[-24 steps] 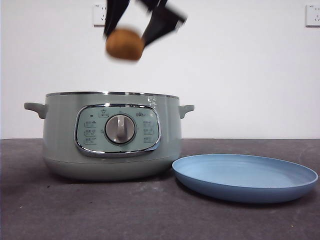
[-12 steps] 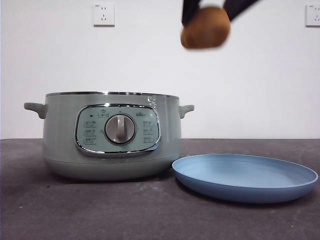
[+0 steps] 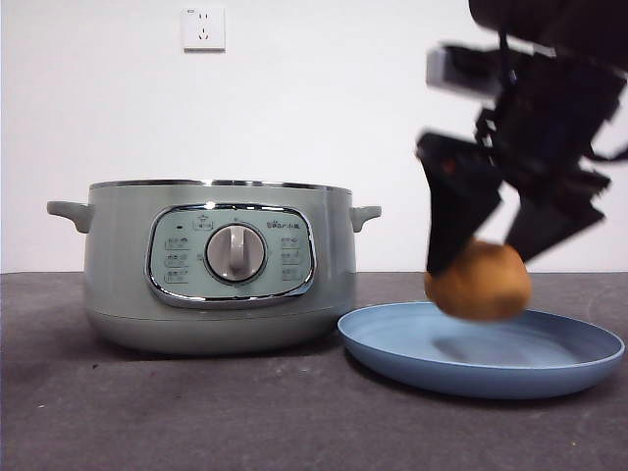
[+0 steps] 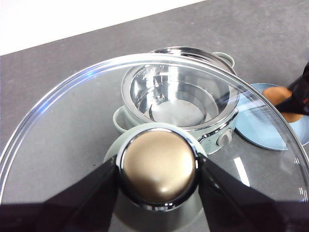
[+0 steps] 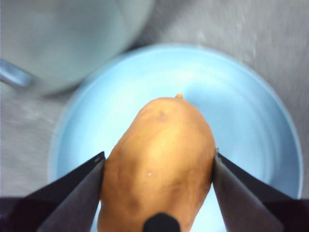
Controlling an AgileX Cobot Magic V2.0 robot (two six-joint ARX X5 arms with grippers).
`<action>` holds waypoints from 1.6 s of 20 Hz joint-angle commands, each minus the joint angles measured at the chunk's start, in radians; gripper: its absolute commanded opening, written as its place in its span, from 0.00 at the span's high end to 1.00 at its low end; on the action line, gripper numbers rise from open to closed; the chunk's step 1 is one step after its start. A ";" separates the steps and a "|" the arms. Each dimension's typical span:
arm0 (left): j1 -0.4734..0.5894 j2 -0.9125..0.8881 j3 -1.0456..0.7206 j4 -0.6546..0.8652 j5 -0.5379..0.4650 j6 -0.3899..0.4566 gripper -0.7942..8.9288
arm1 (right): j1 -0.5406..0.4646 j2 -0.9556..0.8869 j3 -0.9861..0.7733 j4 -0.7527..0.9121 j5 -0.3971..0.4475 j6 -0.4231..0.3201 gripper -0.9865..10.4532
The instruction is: Take the potato out from the steamer,put the potato on the plate,close the lid
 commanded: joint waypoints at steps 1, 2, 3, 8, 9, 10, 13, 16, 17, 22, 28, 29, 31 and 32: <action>0.002 -0.010 0.005 0.062 0.002 -0.006 0.93 | -0.023 0.024 -0.053 0.059 -0.026 0.014 0.93; 0.002 -0.010 0.005 0.066 0.002 -0.007 0.93 | -0.028 0.030 -0.062 0.074 -0.028 0.014 0.93; 0.002 -0.009 0.005 0.071 0.002 -0.007 0.93 | -0.034 0.036 -0.067 0.084 -0.026 0.013 0.93; 0.002 0.023 0.005 0.094 0.012 -0.006 0.93 | -0.068 0.079 -0.068 0.087 -0.090 0.004 0.93; 0.002 0.036 0.005 0.101 0.032 -0.006 0.93 | -0.074 0.093 -0.068 0.079 -0.102 0.005 0.93; 0.002 0.053 0.005 0.113 0.045 -0.006 0.93 | -0.076 0.105 -0.068 0.074 -0.103 0.005 0.93; 0.002 0.105 0.005 0.167 0.074 -0.006 0.93 | -0.076 0.112 -0.068 0.077 -0.103 0.014 0.70; 0.002 0.173 0.005 0.238 0.119 -0.004 0.93 | -0.080 0.100 -0.066 0.078 -0.100 0.014 0.41; 0.002 0.206 0.005 0.269 0.135 -0.002 0.93 | -0.080 0.097 -0.061 0.077 -0.096 0.013 0.42; 0.001 0.384 0.005 0.420 0.166 0.021 0.93 | -0.080 0.001 -0.029 0.059 -0.096 0.014 0.42; -0.010 0.600 0.005 0.592 0.187 0.024 0.93 | -0.080 -0.277 -0.013 -0.025 -0.094 0.019 0.42; -0.017 0.629 0.005 0.613 0.186 0.024 0.93 | -0.080 -0.326 -0.013 -0.033 -0.093 0.031 0.42; -0.031 0.687 0.005 0.655 0.185 0.025 0.93 | -0.080 -0.418 -0.013 -0.048 -0.092 0.040 0.42; -0.037 0.713 0.005 0.675 0.185 0.025 0.93 | -0.080 -0.458 -0.013 -0.054 -0.092 0.040 0.42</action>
